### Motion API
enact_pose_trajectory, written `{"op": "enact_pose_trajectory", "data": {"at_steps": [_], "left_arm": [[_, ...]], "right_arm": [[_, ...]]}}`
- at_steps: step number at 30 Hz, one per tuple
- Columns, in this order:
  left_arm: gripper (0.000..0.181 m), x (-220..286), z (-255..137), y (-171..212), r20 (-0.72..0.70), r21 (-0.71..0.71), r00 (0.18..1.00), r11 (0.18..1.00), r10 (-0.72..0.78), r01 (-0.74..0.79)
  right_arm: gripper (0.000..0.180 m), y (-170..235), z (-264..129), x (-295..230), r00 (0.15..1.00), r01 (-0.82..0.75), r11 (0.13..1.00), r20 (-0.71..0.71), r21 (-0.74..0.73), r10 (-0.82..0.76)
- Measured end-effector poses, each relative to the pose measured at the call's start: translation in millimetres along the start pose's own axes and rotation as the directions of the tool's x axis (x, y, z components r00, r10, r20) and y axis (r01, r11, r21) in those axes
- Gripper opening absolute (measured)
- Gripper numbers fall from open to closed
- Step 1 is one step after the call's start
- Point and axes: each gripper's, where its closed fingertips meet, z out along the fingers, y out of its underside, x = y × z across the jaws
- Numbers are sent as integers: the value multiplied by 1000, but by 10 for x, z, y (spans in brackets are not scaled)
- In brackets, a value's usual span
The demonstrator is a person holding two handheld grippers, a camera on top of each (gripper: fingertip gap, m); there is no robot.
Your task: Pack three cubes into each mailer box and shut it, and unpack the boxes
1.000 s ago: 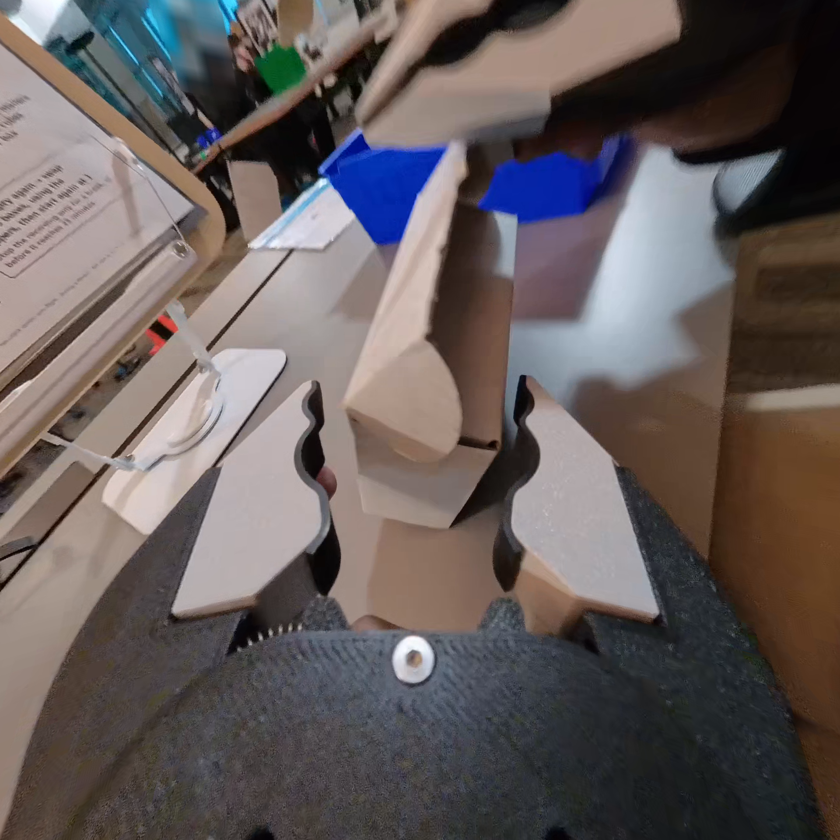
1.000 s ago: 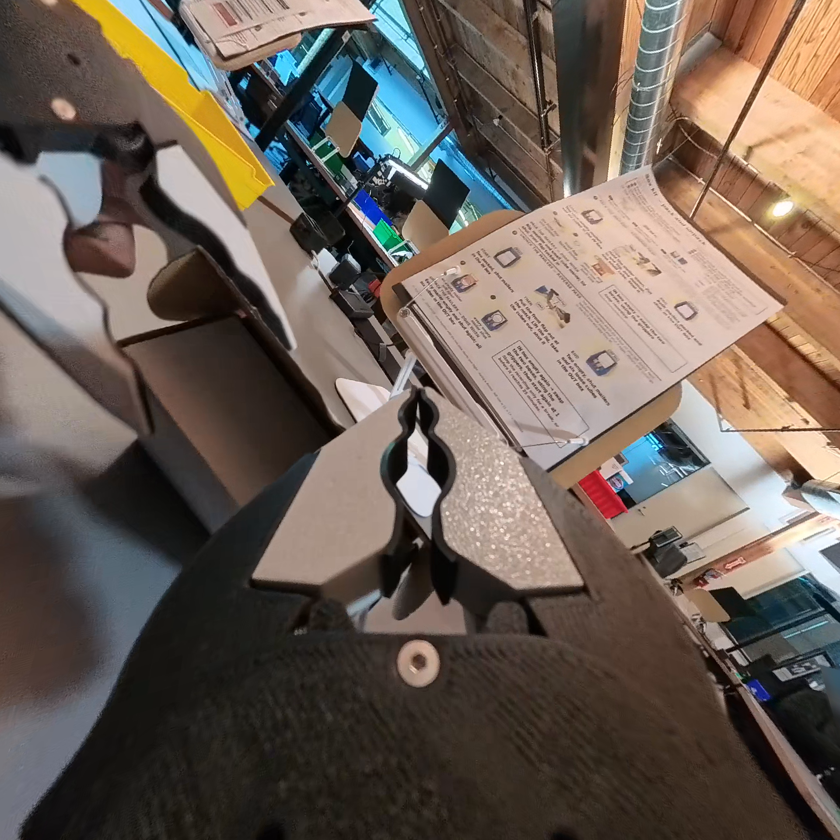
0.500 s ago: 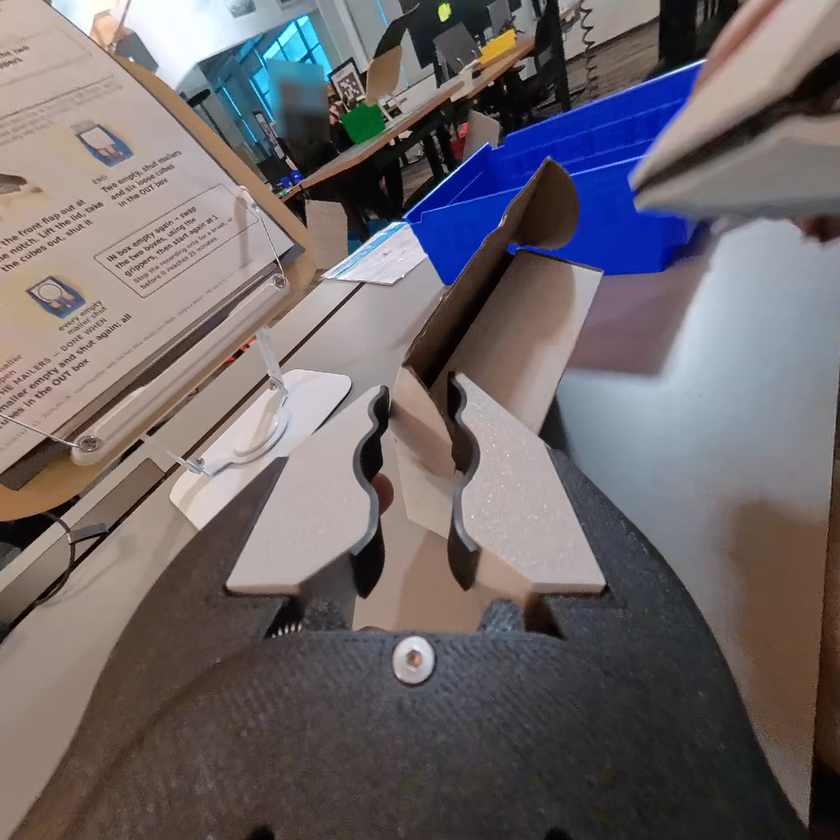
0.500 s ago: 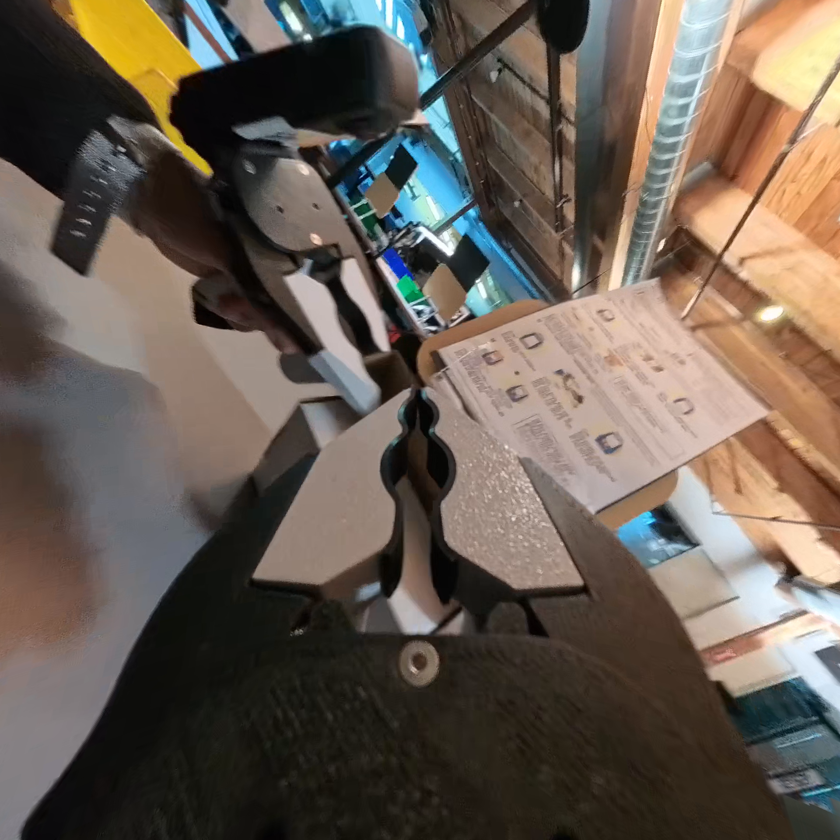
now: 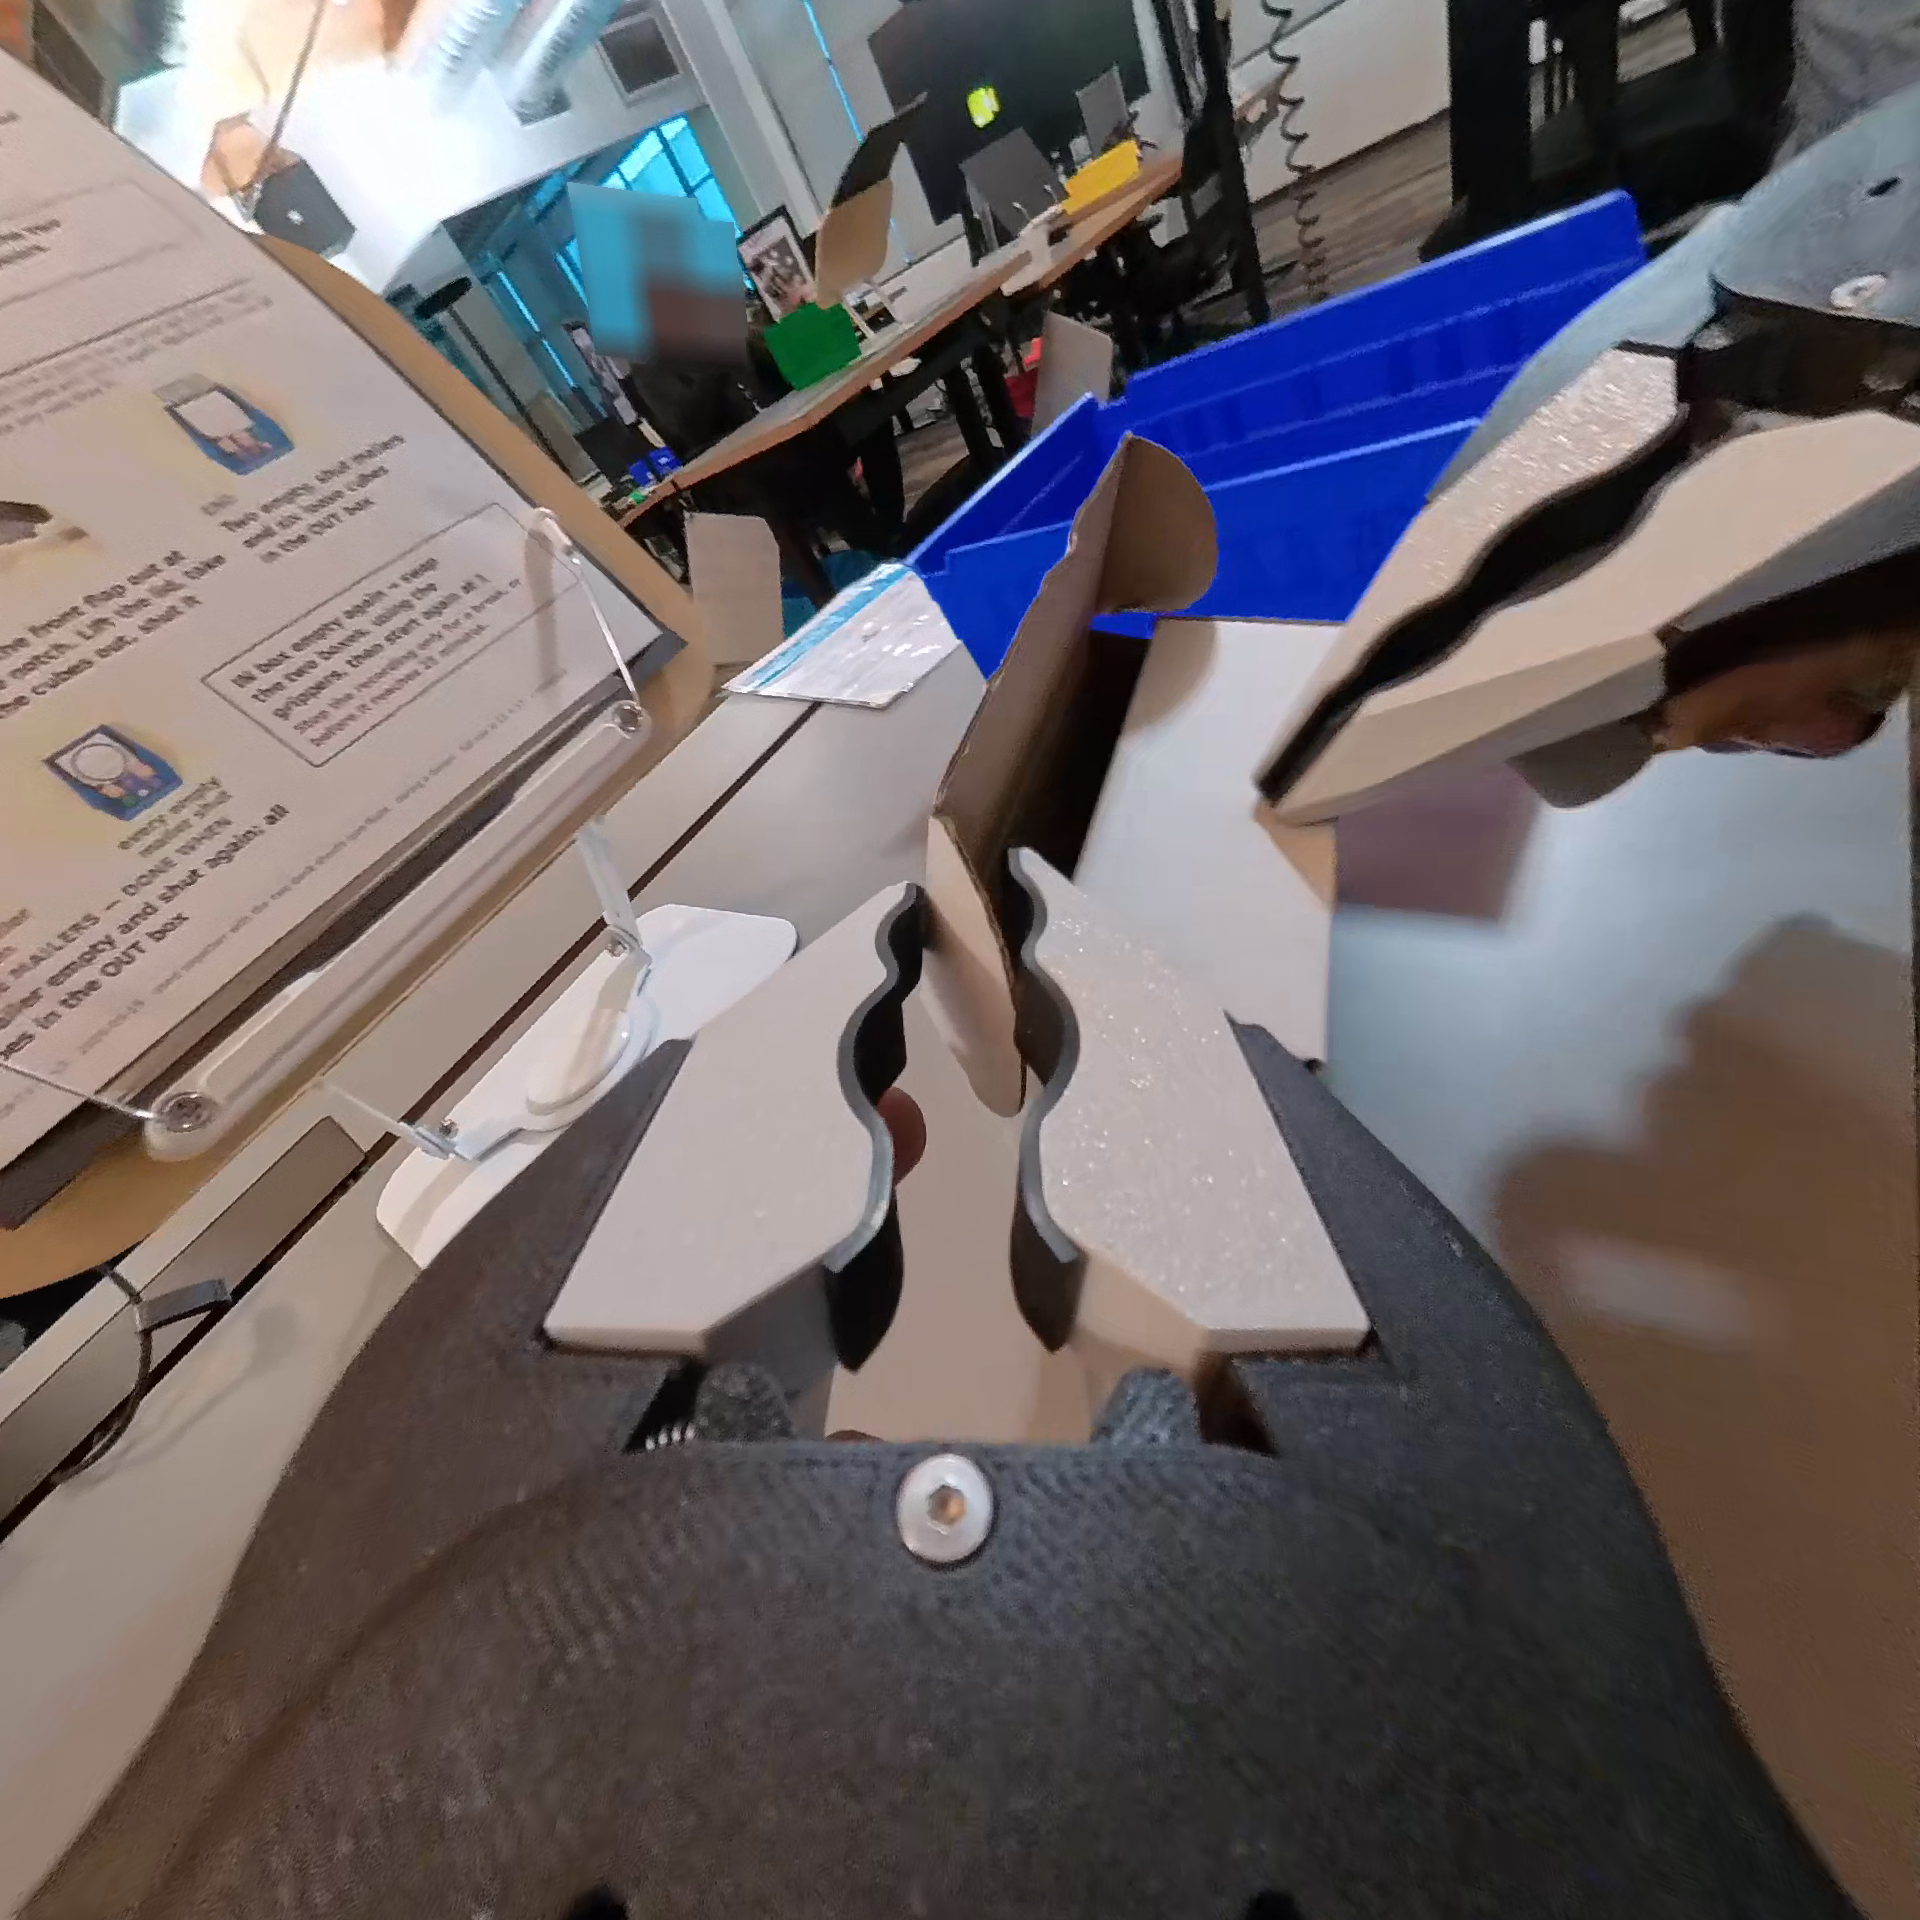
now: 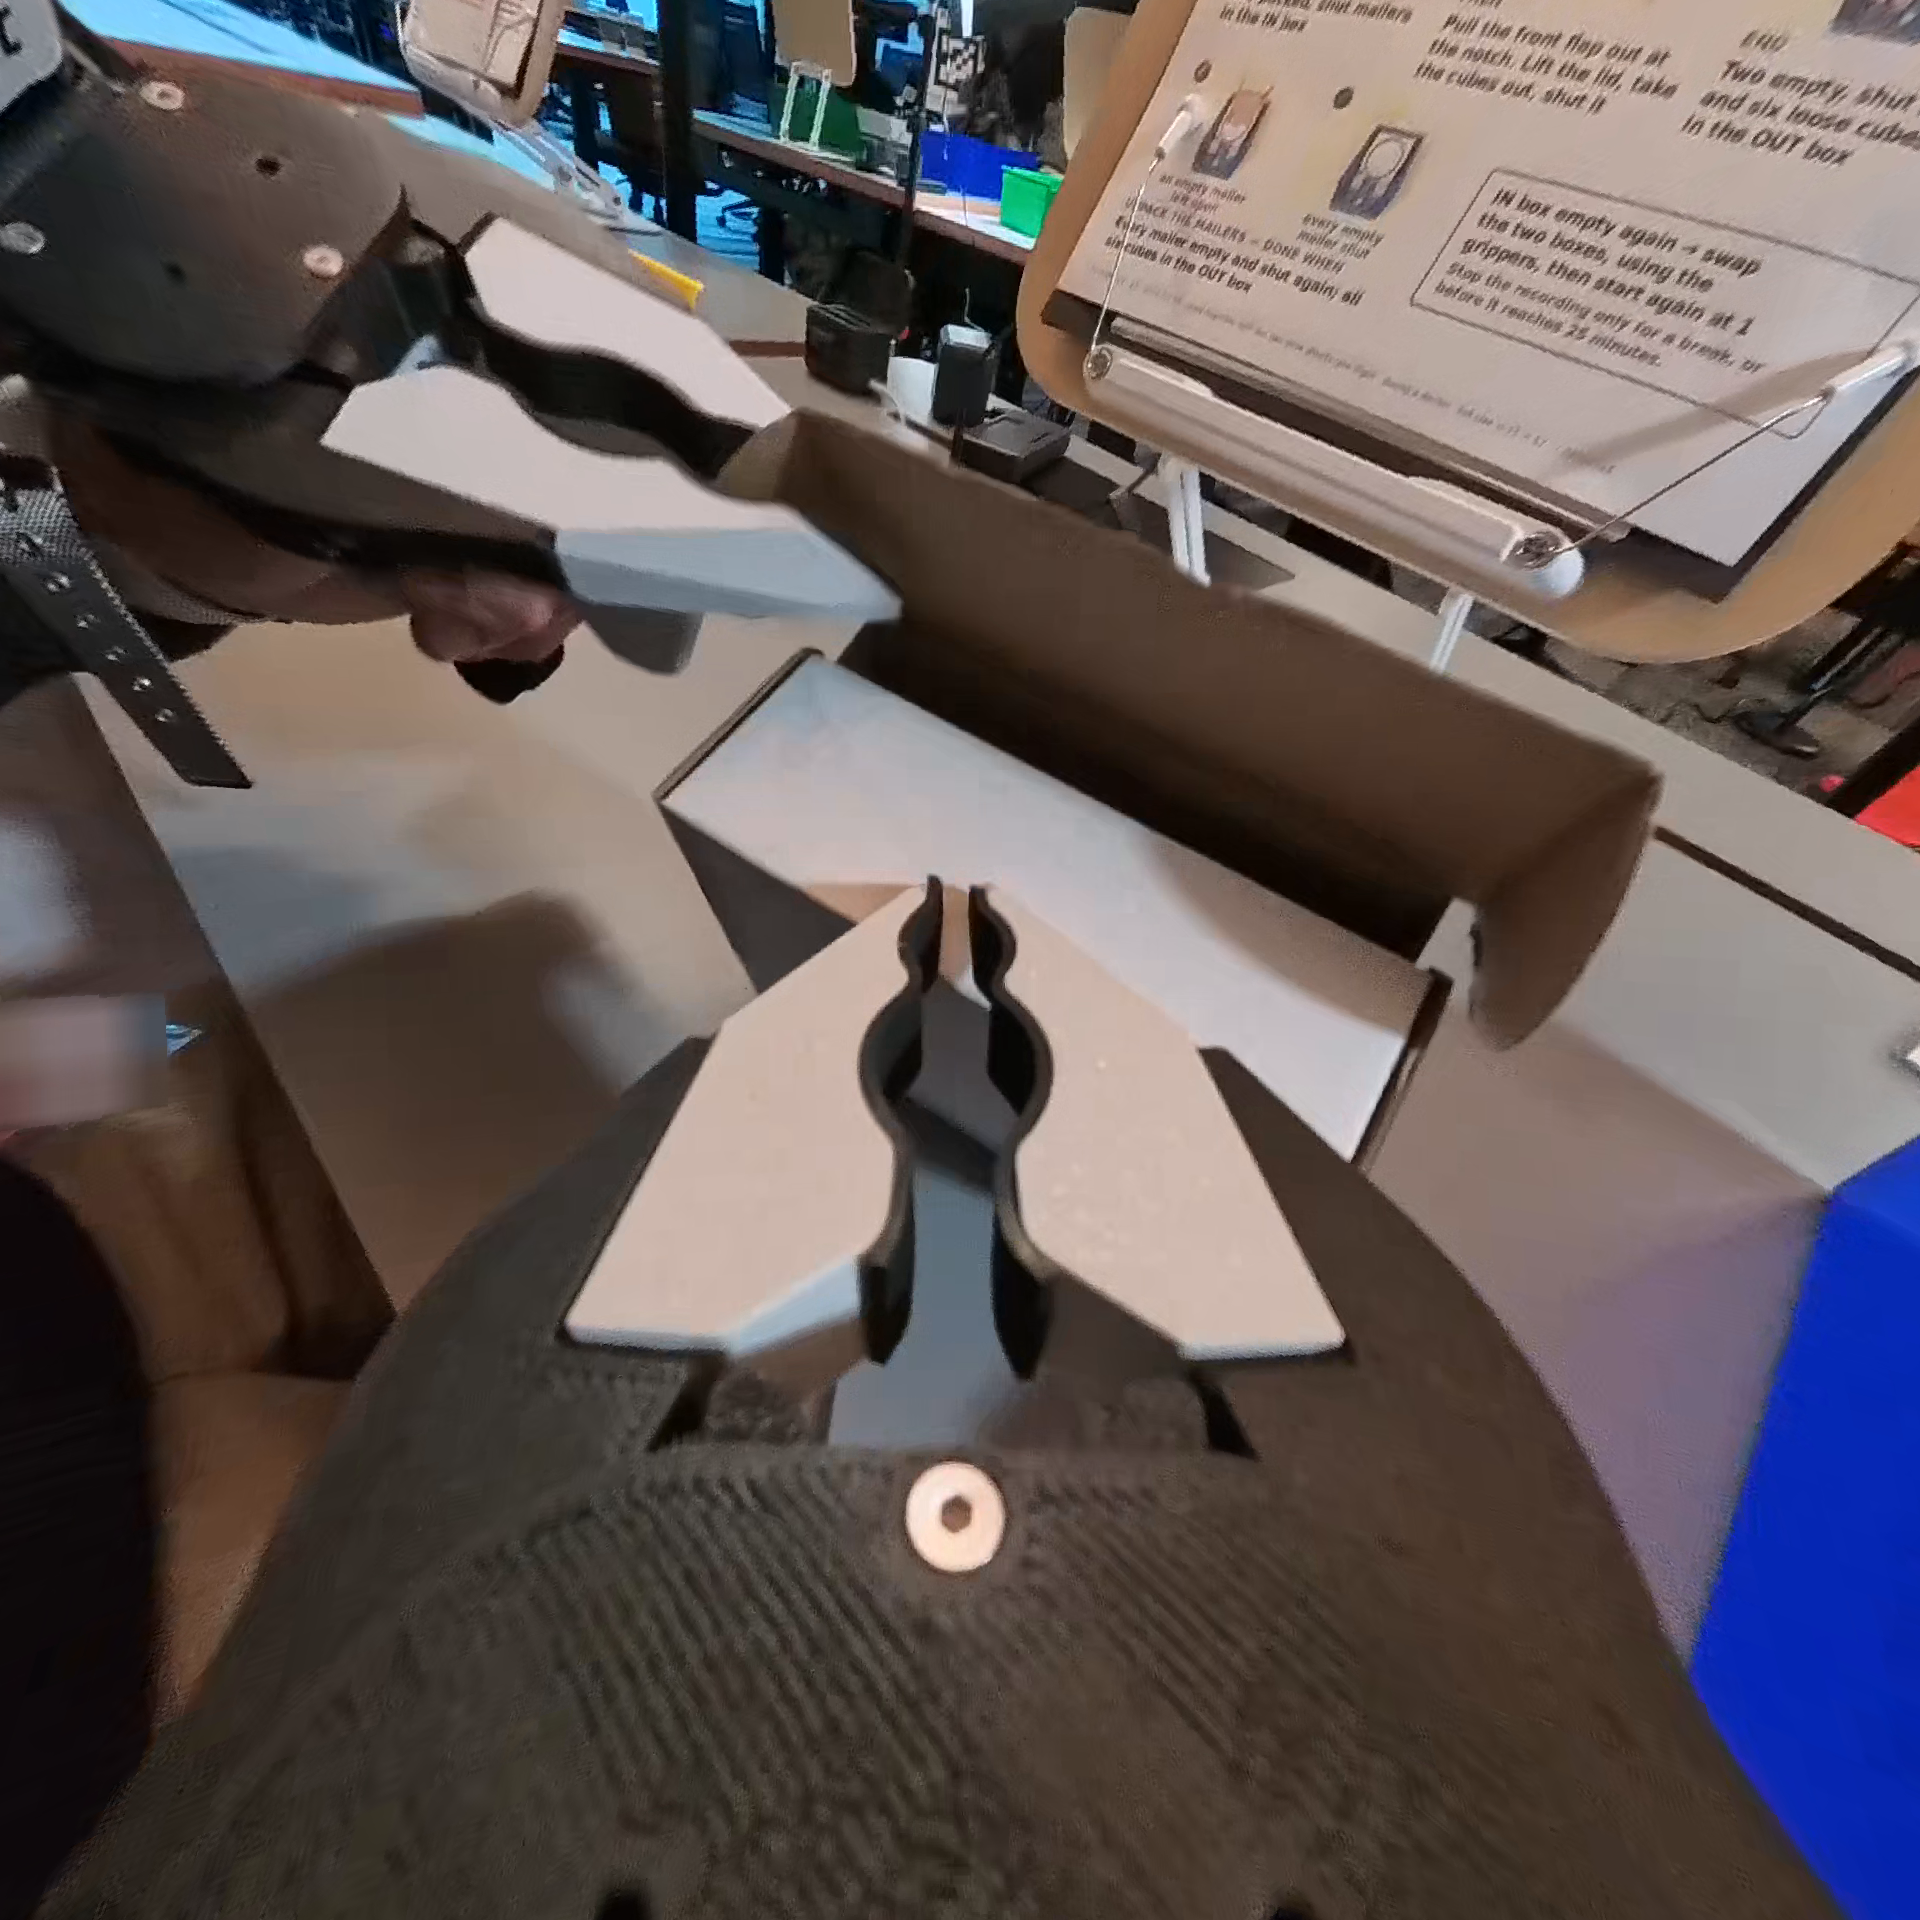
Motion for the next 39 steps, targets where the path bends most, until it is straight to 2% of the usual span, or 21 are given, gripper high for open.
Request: {"op": "enact_pose_trajectory", "data": {"at_steps": [6, 8, 11, 13, 17, 20, 22, 24, 27, 32, 39], "left_arm": [[14, -310, -62, -50, 117, 50, 986, 993, -115, 110], [9, -405, -100, -84, 158, 91, 976, 986, -151, 138], [7, -458, -151, -157, 187, 144, 971, 982, -148, 122], [8, -453, -156, -179, 190, 147, 972, 983, -137, 110], [7, -443, -160, -197, 201, 150, 972, 984, -121, 91], [7, -436, -170, -218, 196, 156, 972, 983, -128, 98], [7, -423, -172, -225, 193, 156, 973, 983, -127, 97], [7, -428, -169, -225, 203, 150, 972, 984, -121, 91], [6, -487, -173, -202, 234, 143, 963, 985, -133, 101], [5, -735, -188, 33, 353, 91, 916, 982, -189, 167], [9, -834, -81, 856, 370, -147, 852, 882, -371, 448]], "right_arm": [[2, 71, -126, -134, 998, -34, 998, 58, -54, 38], [0, 173, -163, -251, 992, -53, 994, 109, -100, 64], [3, 417, -165, -427, 983, -54, 979, 164, -196, 86], [5, 481, -153, -476, 984, -2, 975, 175, -222, 43], [11, 232, -179, -527, 980, 81, 992, 188, -92, -62], [19, 42, -212, -448, 984, 146, 989, 105, 23, -148], [23, 134, -170, -377, 984, 172, 985, 61, -28, -170], [31, 342, -109, -398, 986, 149, 979, 90, -135, -138], [26, 471, -72, -463, 990, 62, 979, 135, -195, -35], [18, 510, -120, -508, 969, -55, 975, 223, -214, 104], [27, 541, -132, -472, 940, -160, 958, 260, -240, 222]]}}
